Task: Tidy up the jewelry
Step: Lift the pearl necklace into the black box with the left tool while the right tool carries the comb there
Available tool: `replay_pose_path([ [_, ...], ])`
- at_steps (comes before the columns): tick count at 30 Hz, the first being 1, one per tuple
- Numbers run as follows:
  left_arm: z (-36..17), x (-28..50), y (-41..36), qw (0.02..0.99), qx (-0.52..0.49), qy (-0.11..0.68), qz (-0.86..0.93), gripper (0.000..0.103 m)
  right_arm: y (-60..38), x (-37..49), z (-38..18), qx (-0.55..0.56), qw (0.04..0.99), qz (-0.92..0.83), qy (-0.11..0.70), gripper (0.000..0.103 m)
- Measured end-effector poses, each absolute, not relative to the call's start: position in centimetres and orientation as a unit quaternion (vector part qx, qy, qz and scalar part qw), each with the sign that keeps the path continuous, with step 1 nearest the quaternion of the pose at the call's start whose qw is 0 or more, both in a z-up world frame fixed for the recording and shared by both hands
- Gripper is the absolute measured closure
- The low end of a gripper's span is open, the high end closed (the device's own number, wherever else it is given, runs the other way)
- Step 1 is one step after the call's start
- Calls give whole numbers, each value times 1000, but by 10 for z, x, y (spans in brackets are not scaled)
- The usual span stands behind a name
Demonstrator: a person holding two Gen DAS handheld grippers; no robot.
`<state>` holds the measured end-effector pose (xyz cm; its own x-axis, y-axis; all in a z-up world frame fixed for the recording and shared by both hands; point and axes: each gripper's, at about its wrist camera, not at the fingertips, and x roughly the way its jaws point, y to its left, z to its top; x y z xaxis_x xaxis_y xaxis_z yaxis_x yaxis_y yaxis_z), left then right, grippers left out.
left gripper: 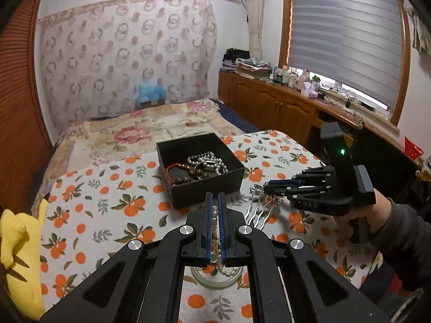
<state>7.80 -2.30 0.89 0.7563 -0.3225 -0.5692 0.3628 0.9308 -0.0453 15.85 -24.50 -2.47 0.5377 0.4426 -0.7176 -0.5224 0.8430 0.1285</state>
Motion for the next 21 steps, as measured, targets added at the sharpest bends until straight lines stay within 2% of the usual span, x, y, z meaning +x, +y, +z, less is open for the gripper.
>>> replay_pose_path([
  [10,40,77,-25,947,41,263,-180,100,-244,151,2,-47,884,284,369,93],
  [21,71,84,-30,954,55,236,-177,100,-240,148,22,-57,889,288,351,94],
])
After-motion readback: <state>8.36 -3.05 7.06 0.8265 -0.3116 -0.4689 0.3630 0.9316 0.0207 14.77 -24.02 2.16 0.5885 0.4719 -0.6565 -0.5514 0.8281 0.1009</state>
